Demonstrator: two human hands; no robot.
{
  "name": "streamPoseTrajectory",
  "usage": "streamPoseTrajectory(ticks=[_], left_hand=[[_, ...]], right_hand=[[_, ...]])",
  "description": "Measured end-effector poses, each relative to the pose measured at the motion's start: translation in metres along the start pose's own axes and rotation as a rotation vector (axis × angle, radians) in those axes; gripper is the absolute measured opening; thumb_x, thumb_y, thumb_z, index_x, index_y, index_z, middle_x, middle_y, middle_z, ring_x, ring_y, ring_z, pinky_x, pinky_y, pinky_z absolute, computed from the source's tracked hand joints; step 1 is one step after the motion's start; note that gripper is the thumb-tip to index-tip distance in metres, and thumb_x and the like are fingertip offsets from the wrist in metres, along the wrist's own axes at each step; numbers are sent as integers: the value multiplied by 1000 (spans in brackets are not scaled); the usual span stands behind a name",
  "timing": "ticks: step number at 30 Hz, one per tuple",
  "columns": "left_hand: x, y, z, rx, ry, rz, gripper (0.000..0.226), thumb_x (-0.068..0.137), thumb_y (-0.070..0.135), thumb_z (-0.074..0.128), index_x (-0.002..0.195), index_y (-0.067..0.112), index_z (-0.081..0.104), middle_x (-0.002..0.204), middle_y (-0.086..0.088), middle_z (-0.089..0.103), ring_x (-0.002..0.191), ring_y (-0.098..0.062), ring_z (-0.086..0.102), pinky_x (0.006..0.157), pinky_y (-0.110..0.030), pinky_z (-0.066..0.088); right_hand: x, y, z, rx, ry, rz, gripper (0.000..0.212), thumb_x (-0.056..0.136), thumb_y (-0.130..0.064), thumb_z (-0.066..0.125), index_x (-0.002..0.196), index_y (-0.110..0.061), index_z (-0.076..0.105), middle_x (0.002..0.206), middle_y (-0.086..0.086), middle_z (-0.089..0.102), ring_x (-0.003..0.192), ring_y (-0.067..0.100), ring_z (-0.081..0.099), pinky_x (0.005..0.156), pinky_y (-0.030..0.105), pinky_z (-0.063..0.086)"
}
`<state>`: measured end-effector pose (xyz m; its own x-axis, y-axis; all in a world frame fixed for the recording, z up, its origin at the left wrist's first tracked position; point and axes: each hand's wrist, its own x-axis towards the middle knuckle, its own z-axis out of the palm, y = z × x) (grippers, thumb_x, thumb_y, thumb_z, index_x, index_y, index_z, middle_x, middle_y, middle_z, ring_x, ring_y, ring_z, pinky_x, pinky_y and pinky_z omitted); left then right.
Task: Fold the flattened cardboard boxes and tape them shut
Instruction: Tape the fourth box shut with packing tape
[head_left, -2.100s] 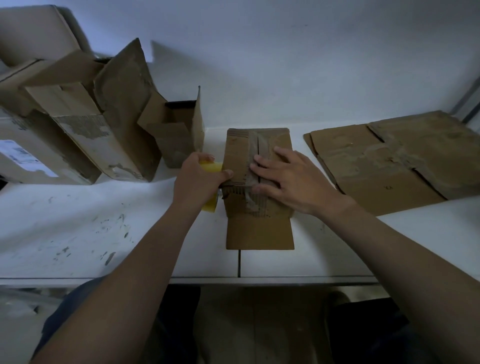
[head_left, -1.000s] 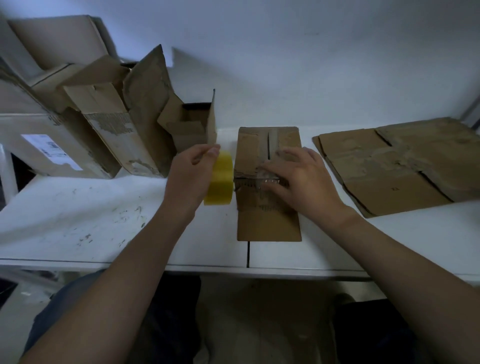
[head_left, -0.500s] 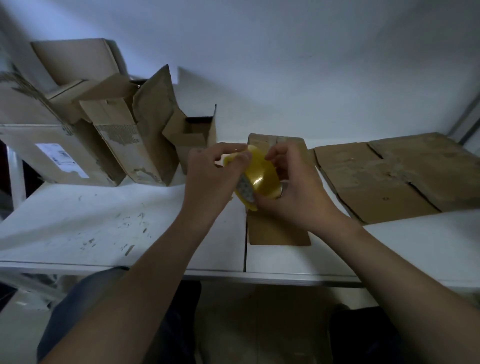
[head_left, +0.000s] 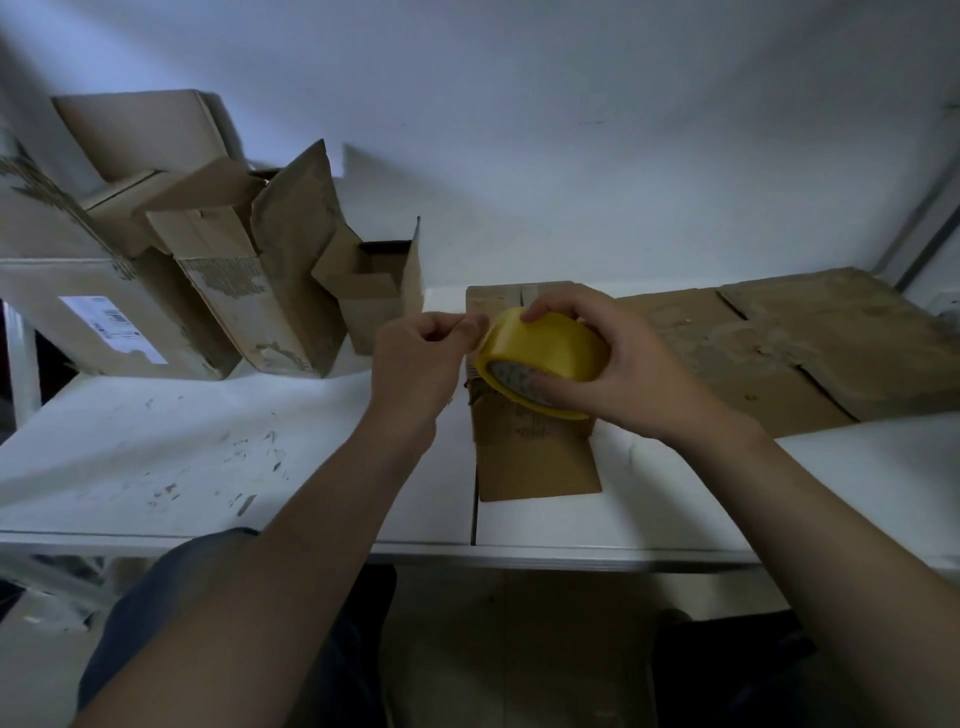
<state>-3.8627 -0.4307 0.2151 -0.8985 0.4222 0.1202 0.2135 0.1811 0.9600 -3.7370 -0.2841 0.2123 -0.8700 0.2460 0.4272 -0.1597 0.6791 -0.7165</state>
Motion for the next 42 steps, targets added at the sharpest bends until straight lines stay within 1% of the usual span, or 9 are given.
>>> streamPoseTrajectory(ticks=[7, 14, 17, 21, 24, 29, 32, 37, 42], left_hand=[[-6, 0, 20, -180, 174, -122, 17, 92, 33, 70, 76, 34, 64, 79, 12, 66, 76, -4, 59, 71, -26, 52], [0, -10, 15, -393, 350, -300, 13, 93, 32, 70, 97, 20, 72, 83, 8, 62, 62, -6, 46, 51, -20, 41], [-11, -15, 26, -382, 370, -292, 11, 94, 32, 68, 94, 21, 71, 85, 8, 63, 65, -8, 52, 53, -20, 49], [-21, -25, 36, -415, 456, -282, 12, 94, 32, 68, 85, 23, 71, 78, 8, 66, 62, -19, 56, 92, -48, 55], [-22, -36, 39, -431, 503, -294, 14, 94, 31, 68, 81, 24, 70, 75, 6, 64, 61, -10, 50, 91, -54, 54], [-27, -57, 47, -433, 544, -300, 14, 93, 36, 69, 83, 27, 72, 87, 5, 73, 84, -36, 64, 95, -56, 53], [-30, -68, 54, -433, 555, -310, 12, 92, 37, 69, 84, 28, 73, 90, 1, 74, 88, -33, 64, 93, -57, 54], [-21, -77, 57, -456, 565, -330, 11, 92, 35, 71, 83, 30, 72, 91, 4, 74, 97, -34, 67, 94, -54, 55], [-6, -92, 54, -438, 557, -327, 9, 91, 33, 72, 83, 31, 72, 91, 6, 74, 105, -36, 66, 95, -55, 54]], right_hand=[[-11, 11, -24, -142, -155, 113, 58, 81, -28, 80, 128, -44, 49, 113, -26, 49, 99, -5, 50, 72, 5, 41], [-28, 30, -60, -219, -205, 211, 44, 78, -36, 76, 110, -44, 47, 114, -7, 53, 97, 20, 55, 74, 48, 55], [-32, 37, -73, -276, -188, 171, 46, 81, -21, 79, 113, -43, 52, 120, -8, 53, 103, 15, 50, 79, 39, 53], [-35, 41, -83, -303, -184, 106, 40, 81, -32, 82, 113, -43, 60, 116, -11, 52, 102, 0, 46, 78, 18, 42], [-37, 49, -89, -304, -170, 81, 36, 79, -28, 83, 113, -35, 73, 103, -1, 50, 98, -8, 45, 74, 2, 33], [-33, 72, -80, -359, -170, 15, 38, 77, -22, 85, 112, -35, 75, 99, 8, 48, 93, 14, 47, 75, 17, 39], [-31, 84, -77, -393, -183, 31, 39, 78, -21, 85, 113, -36, 75, 98, 5, 47, 91, 18, 47, 73, 26, 42], [-26, 97, -70, -389, -177, 14, 43, 79, -20, 84, 113, -43, 72, 95, -14, 41, 91, 0, 45, 72, 18, 36], [-18, 105, -57, -427, -185, -19, 45, 79, -17, 85, 117, -38, 73, 92, -16, 40, 85, 7, 40, 70, 17, 35]])
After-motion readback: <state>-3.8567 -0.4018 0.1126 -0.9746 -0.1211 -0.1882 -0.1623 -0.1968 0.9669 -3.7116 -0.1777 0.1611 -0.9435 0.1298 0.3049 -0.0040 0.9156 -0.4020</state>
